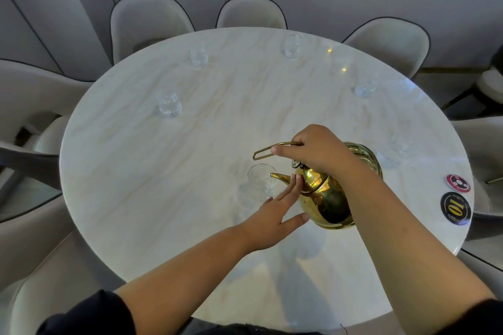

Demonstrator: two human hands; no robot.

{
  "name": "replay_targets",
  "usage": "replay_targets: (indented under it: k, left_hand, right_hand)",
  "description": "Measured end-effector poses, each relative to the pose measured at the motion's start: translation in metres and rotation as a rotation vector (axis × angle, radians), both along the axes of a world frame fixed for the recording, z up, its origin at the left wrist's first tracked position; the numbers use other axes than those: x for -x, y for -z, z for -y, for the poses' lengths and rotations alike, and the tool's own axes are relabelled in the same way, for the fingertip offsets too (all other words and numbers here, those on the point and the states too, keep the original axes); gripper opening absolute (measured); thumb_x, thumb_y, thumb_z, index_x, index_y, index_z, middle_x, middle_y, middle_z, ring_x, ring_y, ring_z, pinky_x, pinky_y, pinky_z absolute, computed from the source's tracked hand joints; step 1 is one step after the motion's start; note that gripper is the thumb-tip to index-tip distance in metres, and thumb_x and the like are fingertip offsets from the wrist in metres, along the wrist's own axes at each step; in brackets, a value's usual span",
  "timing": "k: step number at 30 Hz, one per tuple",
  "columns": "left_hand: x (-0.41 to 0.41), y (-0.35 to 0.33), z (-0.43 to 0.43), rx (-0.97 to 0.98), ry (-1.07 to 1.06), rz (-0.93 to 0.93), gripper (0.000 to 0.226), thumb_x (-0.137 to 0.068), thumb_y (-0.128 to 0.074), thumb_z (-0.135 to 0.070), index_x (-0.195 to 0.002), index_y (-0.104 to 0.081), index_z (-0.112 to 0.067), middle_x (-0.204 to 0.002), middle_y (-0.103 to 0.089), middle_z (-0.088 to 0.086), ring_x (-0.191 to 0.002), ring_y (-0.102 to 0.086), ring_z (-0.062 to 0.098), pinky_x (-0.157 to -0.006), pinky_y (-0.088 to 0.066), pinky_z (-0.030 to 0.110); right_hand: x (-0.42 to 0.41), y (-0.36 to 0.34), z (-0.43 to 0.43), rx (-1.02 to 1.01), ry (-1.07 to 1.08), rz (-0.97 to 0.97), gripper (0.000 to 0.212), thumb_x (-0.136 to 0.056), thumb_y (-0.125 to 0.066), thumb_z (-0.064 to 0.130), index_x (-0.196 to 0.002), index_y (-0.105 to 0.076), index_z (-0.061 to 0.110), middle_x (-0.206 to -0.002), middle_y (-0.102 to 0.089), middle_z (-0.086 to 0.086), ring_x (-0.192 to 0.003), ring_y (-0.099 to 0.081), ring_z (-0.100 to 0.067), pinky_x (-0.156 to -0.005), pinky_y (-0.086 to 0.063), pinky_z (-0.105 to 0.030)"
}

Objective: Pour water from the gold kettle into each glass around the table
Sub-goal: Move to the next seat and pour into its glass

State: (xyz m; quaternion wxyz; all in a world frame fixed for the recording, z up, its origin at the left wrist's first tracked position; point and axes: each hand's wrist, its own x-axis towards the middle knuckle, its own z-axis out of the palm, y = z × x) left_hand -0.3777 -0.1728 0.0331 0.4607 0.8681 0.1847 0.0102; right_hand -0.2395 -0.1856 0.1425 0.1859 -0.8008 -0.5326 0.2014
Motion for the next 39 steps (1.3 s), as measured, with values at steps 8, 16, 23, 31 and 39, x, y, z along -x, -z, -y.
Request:
replay_targets:
  k: [8,16,23,31,39]
  left_hand:
    - [0.002,-0.003,-0.001,0.01,-0.003,0.0,0.065,-0.098,-0.035,-0.044,-0.132,0.02,-0.045,-0.156,0.013,-0.012,-0.146,-0.003,0.01,-0.119,-0.01,0.046]
    - [0.003,-0.005,0.0,0.027,-0.012,0.009,0.066,-0.098,-0.036,-0.042,-0.133,0.019,-0.043,-0.156,0.012,-0.013,-0.145,-0.002,0.009,-0.119,-0.009,0.046]
    - [0.003,-0.005,0.001,0.028,-0.015,0.014,0.066,-0.098,-0.036,-0.043,-0.133,0.019,-0.043,-0.156,0.012,-0.013,-0.145,-0.001,0.008,-0.119,-0.01,0.045]
    - [0.003,-0.005,0.001,0.017,-0.015,0.015,0.066,-0.098,-0.036,-0.042,-0.133,0.019,-0.043,-0.156,0.012,-0.012,-0.145,-0.002,0.009,-0.119,-0.01,0.045]
    - [0.001,0.002,0.001,-0.031,-0.006,0.006,0.066,-0.098,-0.035,-0.043,-0.133,0.02,-0.045,-0.154,0.014,-0.016,-0.144,-0.005,0.006,-0.119,-0.011,0.046]
  right_hand:
    - [0.001,-0.001,-0.003,0.0,-0.011,0.003,0.055,-0.084,-0.063,0.05,-0.051,-0.041,0.011,-0.03,-0.038,0.008,-0.034,-0.039,-0.006,-0.049,-0.029,-0.024]
    - [0.003,-0.001,-0.003,0.005,-0.014,-0.013,0.056,-0.083,-0.063,0.051,-0.049,-0.04,0.013,-0.026,-0.038,0.011,-0.037,-0.036,-0.004,-0.049,-0.029,-0.024]
    - [0.004,-0.004,-0.001,0.005,-0.021,0.003,0.055,-0.084,-0.063,0.05,-0.048,-0.041,0.014,-0.031,-0.039,0.008,-0.039,-0.038,-0.005,-0.048,-0.029,-0.023]
    - [0.004,-0.004,0.0,-0.006,-0.037,0.018,0.057,-0.084,-0.063,0.05,-0.048,-0.037,0.013,-0.037,-0.034,0.009,-0.04,-0.034,-0.007,-0.048,-0.026,-0.024]
    - [-0.005,0.003,0.005,-0.046,-0.025,-0.004,0.057,-0.085,-0.06,0.052,-0.05,-0.04,0.012,-0.047,-0.042,0.003,-0.045,-0.04,-0.011,-0.049,-0.03,-0.023]
